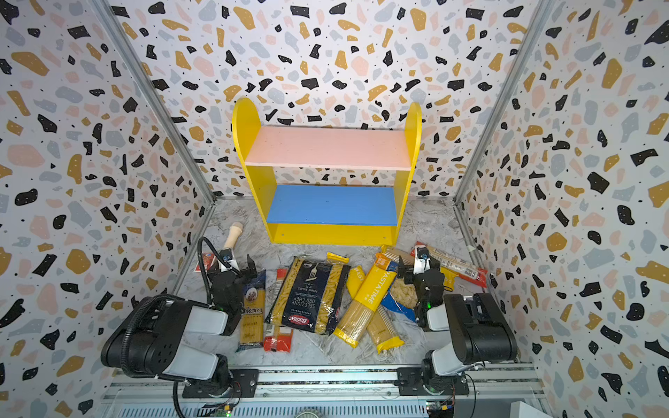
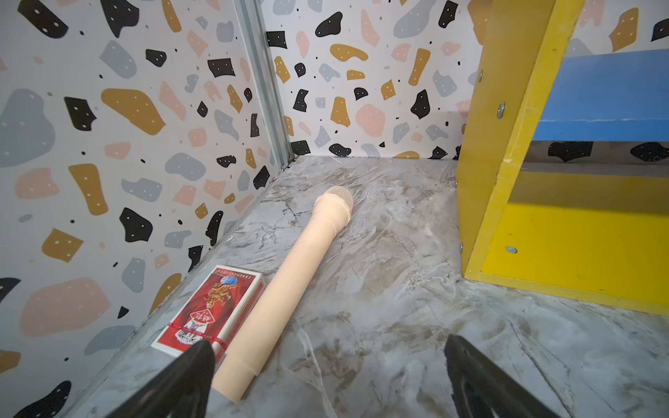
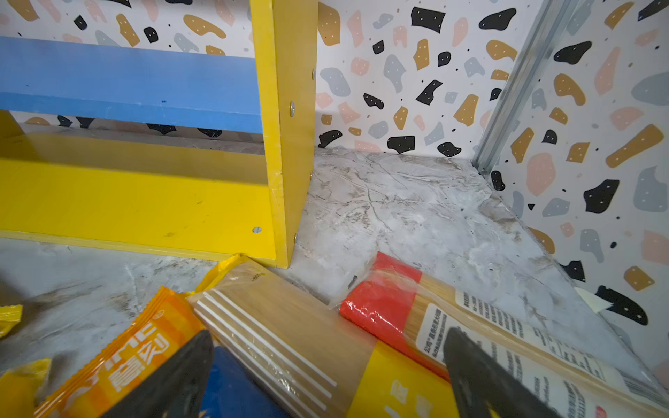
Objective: Place and organize the pasta boxes and bags onto the shelf
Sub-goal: 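Raise both grippers from rest toward the pasta pile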
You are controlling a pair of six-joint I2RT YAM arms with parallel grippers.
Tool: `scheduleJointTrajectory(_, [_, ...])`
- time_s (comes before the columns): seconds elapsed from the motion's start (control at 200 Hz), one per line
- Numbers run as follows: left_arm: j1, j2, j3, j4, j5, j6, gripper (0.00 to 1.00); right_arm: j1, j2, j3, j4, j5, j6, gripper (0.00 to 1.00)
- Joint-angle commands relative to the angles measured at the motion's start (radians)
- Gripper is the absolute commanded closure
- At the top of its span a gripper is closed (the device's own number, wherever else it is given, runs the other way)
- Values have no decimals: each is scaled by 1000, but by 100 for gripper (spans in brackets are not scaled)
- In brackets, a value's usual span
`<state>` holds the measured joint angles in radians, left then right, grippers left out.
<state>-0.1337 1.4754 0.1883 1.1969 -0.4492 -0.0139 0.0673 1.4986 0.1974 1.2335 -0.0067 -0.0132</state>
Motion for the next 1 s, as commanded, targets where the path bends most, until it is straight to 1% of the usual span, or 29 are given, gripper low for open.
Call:
scheduleJointTrajectory(0.0, [6, -17, 8, 43, 5, 8, 1, 1, -3, 19, 3, 7, -8, 1])
scheduleJointTrajectory(0.265, [6, -14, 10, 40, 6, 9, 0, 2, -5, 17, 4, 7, -8, 1])
scheduleJointTrajectory(0.41, [27, -5, 22, 31, 24, 3, 0, 0, -5, 17, 7, 8, -8, 1])
scheduleJointTrajectory(0.631, [30, -2, 24, 32, 23, 2, 0, -1, -5, 17, 5, 4, -7, 1])
scheduleJointTrajectory(0.786, [38, 2, 30, 24, 37, 0, 1, -35, -7, 13, 8, -60, 7, 1])
scheduleJointTrajectory(0.996, [48, 4, 36, 15, 53, -3, 1, -37, -5, 15, 7, -61, 7, 1])
